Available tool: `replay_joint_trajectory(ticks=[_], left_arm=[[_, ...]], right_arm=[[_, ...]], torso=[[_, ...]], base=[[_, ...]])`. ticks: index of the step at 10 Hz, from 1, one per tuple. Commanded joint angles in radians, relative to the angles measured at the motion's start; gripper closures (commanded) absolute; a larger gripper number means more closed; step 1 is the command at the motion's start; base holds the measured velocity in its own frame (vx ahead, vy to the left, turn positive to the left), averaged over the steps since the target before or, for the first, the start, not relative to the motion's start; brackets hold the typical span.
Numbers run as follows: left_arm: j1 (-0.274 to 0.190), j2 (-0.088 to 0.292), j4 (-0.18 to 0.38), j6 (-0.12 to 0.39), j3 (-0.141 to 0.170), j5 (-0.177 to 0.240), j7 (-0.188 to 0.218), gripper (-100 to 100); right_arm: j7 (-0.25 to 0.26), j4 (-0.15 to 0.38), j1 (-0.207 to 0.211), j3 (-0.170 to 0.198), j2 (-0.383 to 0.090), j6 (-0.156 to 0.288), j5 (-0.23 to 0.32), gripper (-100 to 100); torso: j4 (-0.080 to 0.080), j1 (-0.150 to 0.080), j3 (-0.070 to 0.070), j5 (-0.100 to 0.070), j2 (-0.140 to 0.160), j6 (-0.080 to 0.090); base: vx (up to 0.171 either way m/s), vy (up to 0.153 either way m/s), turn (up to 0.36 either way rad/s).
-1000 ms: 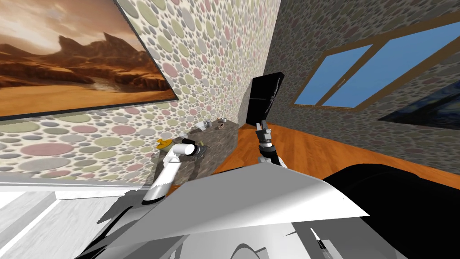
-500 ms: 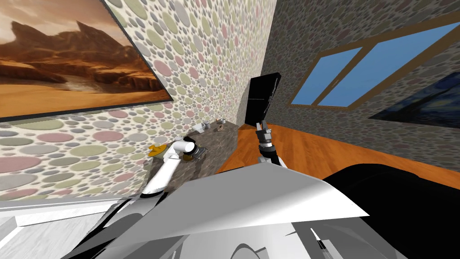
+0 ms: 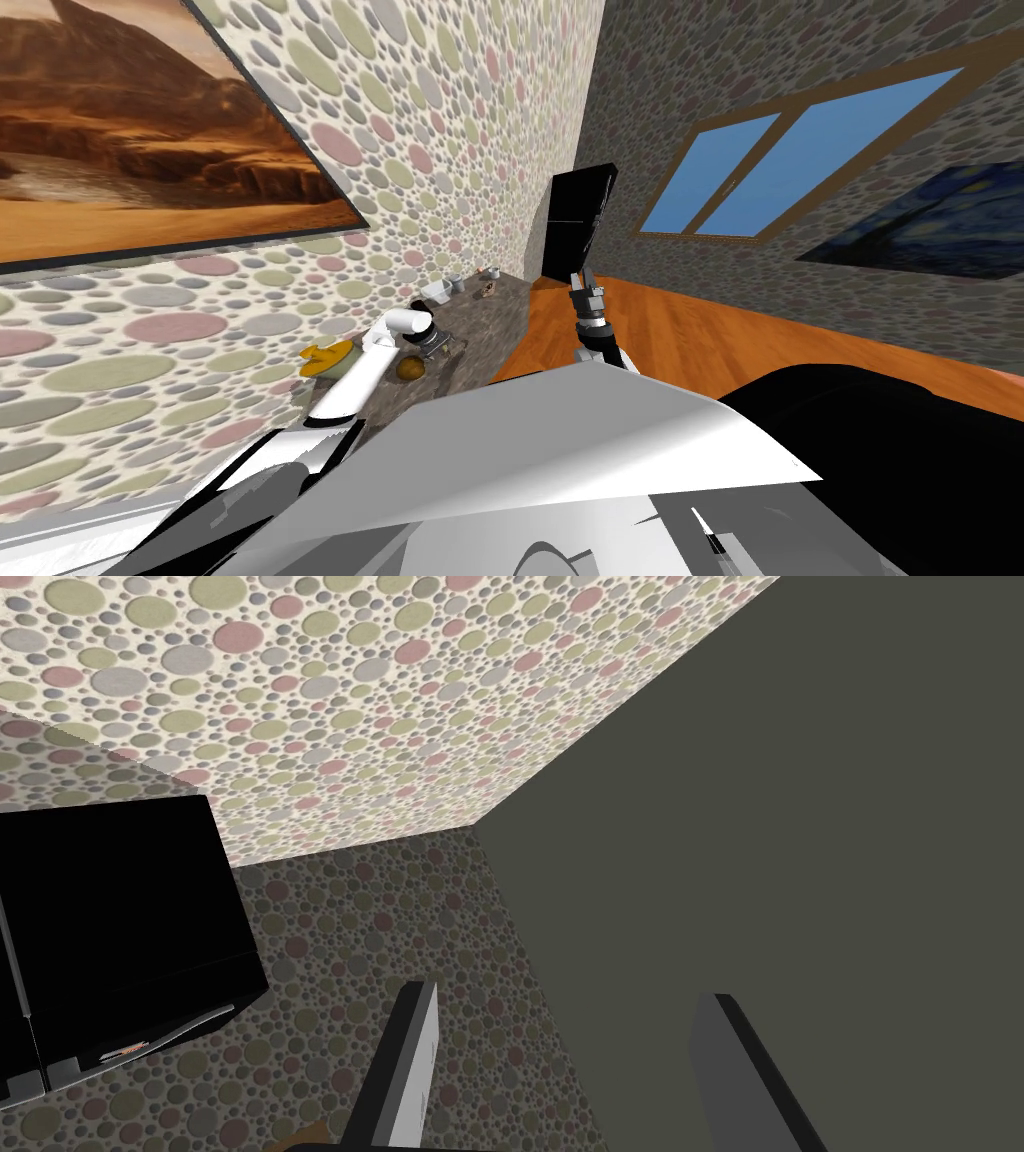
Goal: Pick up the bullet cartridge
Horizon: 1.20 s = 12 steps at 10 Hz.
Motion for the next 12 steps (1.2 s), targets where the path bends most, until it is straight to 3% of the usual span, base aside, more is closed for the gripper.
replay_joint_trajectory(ticks=[1,2,3,5,6,7,11,12], left_arm=[[0.000,0.000,0.000,0.000,0.000,0.000,0.000,-100],[-0.002,0.001,0.002,0.005,-0.002,0.000,0.000,0],[0.009,-0.011,0.027,-0.030,-0.012,-0.018,-0.003,-100],[0.017,-0.022,0.047,-0.057,-0.021,-0.033,-0.005,-100],[0.014,-0.017,0.036,-0.042,-0.017,-0.026,-0.002,-100],[0.015,-0.018,0.037,-0.046,-0.017,-0.027,-0.003,100],[0.015,-0.017,0.037,-0.045,-0.017,-0.027,-0.003,100],[0.015,-0.017,0.037,-0.045,-0.017,-0.027,-0.003,0]], right_arm=[[0.000,0.000,0.000,0.000,0.000,0.000,0.000,0],[0.000,0.000,0.000,0.000,0.000,0.000,0.000,0],[0.000,0.000,0.000,0.000,0.000,0.000,0.000,0],[0.000,0.000,0.000,0.000,0.000,0.000,0.000,0],[0.000,0.000,0.000,0.000,0.000,0.000,0.000,0],[0.000,0.000,0.000,0.000,0.000,0.000,0.000,0],[0.000,0.000,0.000,0.000,0.000,0.000,0.000,0],[0.000,0.000,0.000,0.000,0.000,0.000,0.000,0]], torso=[[0.000,0.000,0.000,0.000,0.000,0.000],[0.001,-0.001,0.002,0.000,0.004,0.000],[0.001,-0.002,0.004,0.000,0.007,0.000],[0.002,-0.001,0.005,0.000,0.009,0.000],[0.002,-0.001,0.006,0.000,0.010,0.000],[0.002,-0.002,0.006,0.000,0.010,0.000],[0.002,-0.003,0.005,0.000,0.009,0.000],[0.002,-0.003,0.005,0.000,0.009,0.000]], base=[[0.049,0.018,-0.024],[0.010,0.003,0.004],[0.000,0.015,-0.067],[-0.016,0.023,-0.048],[-0.008,0.009,-0.006],[0.000,0.000,0.000],[0.000,0.000,0.000],[0.000,0.000,0.000]])
